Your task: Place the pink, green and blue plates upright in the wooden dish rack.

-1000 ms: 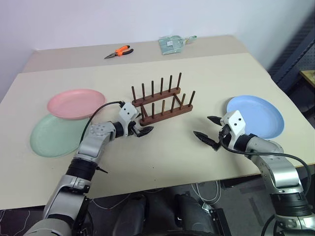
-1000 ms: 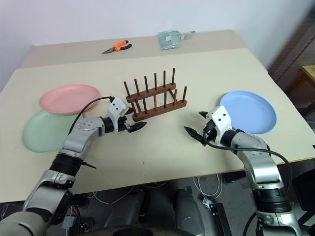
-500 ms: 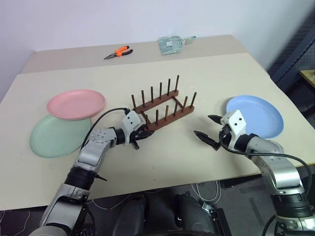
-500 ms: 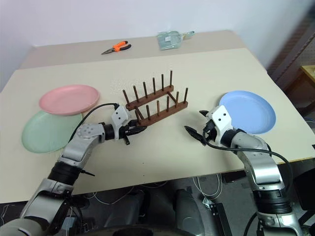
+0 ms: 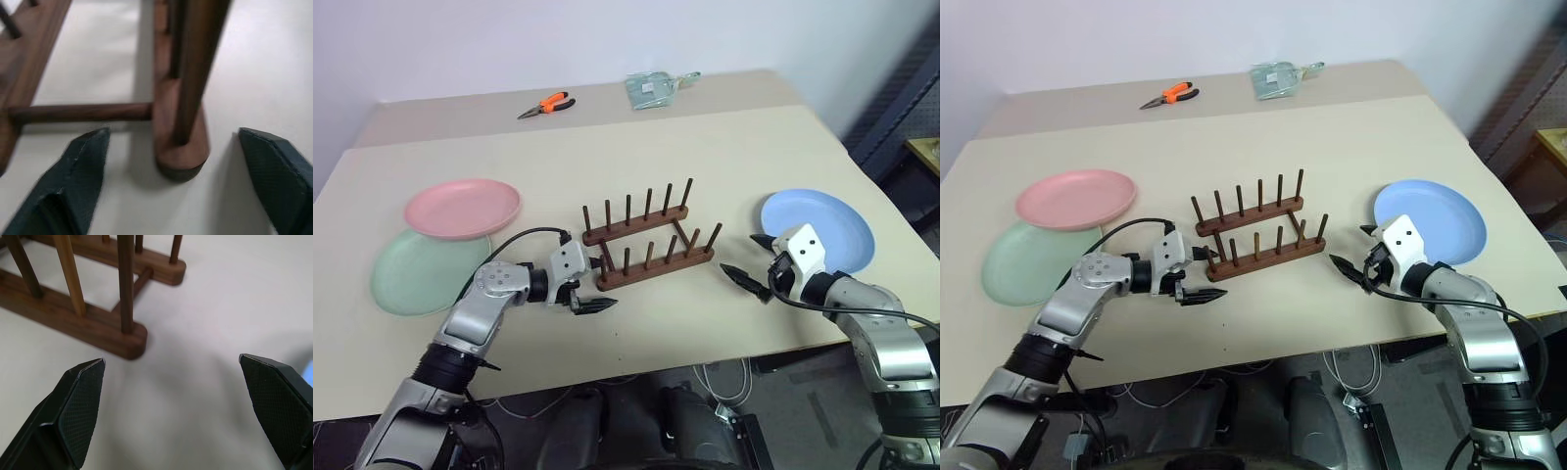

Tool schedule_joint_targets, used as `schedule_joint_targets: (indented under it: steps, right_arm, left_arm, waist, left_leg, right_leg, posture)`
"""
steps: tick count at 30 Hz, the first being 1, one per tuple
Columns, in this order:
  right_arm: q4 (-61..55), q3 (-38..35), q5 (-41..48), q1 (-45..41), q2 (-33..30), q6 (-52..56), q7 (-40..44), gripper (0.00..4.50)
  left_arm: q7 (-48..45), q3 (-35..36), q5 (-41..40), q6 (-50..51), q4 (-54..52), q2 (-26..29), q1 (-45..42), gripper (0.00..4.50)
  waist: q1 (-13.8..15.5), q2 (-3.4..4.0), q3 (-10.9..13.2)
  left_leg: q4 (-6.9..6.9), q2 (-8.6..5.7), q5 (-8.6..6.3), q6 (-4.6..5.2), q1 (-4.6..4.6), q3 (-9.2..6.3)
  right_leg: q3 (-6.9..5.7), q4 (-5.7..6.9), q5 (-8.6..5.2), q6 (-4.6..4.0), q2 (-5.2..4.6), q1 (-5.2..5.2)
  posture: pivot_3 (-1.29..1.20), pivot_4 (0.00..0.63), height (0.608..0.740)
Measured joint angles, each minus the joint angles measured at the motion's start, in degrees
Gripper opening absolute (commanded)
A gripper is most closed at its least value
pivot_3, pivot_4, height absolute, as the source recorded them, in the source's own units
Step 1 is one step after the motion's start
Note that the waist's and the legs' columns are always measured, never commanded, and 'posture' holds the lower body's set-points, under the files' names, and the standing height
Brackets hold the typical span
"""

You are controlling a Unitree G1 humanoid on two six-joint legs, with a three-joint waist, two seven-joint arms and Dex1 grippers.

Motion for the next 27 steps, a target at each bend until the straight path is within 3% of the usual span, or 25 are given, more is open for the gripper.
schedule_joint_targets:
  steps: [1, 4, 8, 10, 11, 20, 27]
  right_arm:
    - [0.00, 0.10, -0.17, 0.32, -0.17, -0.10, 0.35, 3.72]
    - [0.00, 1.02, -0.69, 1.01, -1.03, -0.27, 1.67, 2.19]
    - [-0.15, 3.55, -1.15, 0.96, -0.77, -0.28, 2.90, 0.14]
    - [-0.50, 5.26, -1.36, 0.39, 0.49, -0.26, 2.83, 0.00]
    - [-0.68, 6.57, -1.51, -0.15, 1.23, -0.24, 2.66, 0.00]
    - [4.74, 13.11, -8.42, -6.75, 7.12, -1.75, -3.31, 0.00]
    - [14.95, 14.58, -14.09, -14.72, 10.89, -5.73, -9.64, 0.00]
  left_arm:
    - [0.29, 1.17, -0.60, 1.75, -2.31, 1.51, 1.85, 4.26]
    - [1.07, 4.43, -2.81, 6.62, -7.76, 4.51, 6.89, 3.13]
    - [2.91, 7.72, -6.44, 12.86, -14.65, 5.16, 12.62, 1.11]
    - [4.11, 7.45, -7.31, 15.15, -16.79, 4.03, 13.38, 0.17]
    - [4.88, 6.85, -7.53, 16.20, -17.73, 3.16, 13.58, 0.08]
    - [20.25, 1.02, -3.42, 18.01, -15.98, -10.85, 9.55, 0.08]
    - [29.25, 0.93, 0.73, 11.85, -4.81, -15.78, 2.47, 0.08]
  waist:
    - [-0.37, 0.02, -0.01]
    - [-0.80, 0.08, -0.04]
    - [-0.39, 0.11, -0.06]
    - [-0.12, 0.11, -0.07]
    - [0.04, 0.11, -0.07]
    - [1.07, 0.09, -0.11]
    - [0.99, 0.10, -0.13]
  left_leg:
    - [-0.05, 0.02, 0.00, 0.00, 0.03, 0.01]
    - [-0.08, 0.07, -0.01, 0.00, 0.08, 0.05]
    - [-0.01, 0.08, -0.02, 0.02, 0.07, 0.04]
    - [0.04, 0.06, -0.02, 0.02, 0.07, 0.04]
    - [0.06, 0.06, -0.02, 0.02, 0.07, 0.03]
    - [0.18, 0.02, -0.03, 0.03, 0.22, -0.01]
    - [0.20, 0.03, -0.01, 0.02, 0.41, -0.01]
  right_leg:
    - [0.00, 0.01, 0.00, 0.00, 0.00, 0.00]
    - [0.00, 0.01, -0.04, -0.06, 0.00, 0.00]
    - [-0.01, -0.01, -0.09, -0.14, -0.02, 0.05]
    - [-0.01, -0.07, -0.10, -0.15, -0.04, 0.12]
    - [-0.03, -0.11, -0.10, -0.15, -0.05, 0.15]
    - [-0.15, -0.21, -0.08, -0.16, -0.04, 0.45]
    - [-0.18, -0.16, 0.00, -0.21, 0.03, 0.58]
  posture:
    - [0.00, 0.150, 0.740]
    - [0.00, 0.150, 0.740]
    - [0.00, 0.150, 0.740]
    - [0.00, 0.150, 0.740]
    - [0.00, 0.150, 0.740]
    - [0.00, 0.150, 0.740]
    - [0.00, 0.150, 0.740]
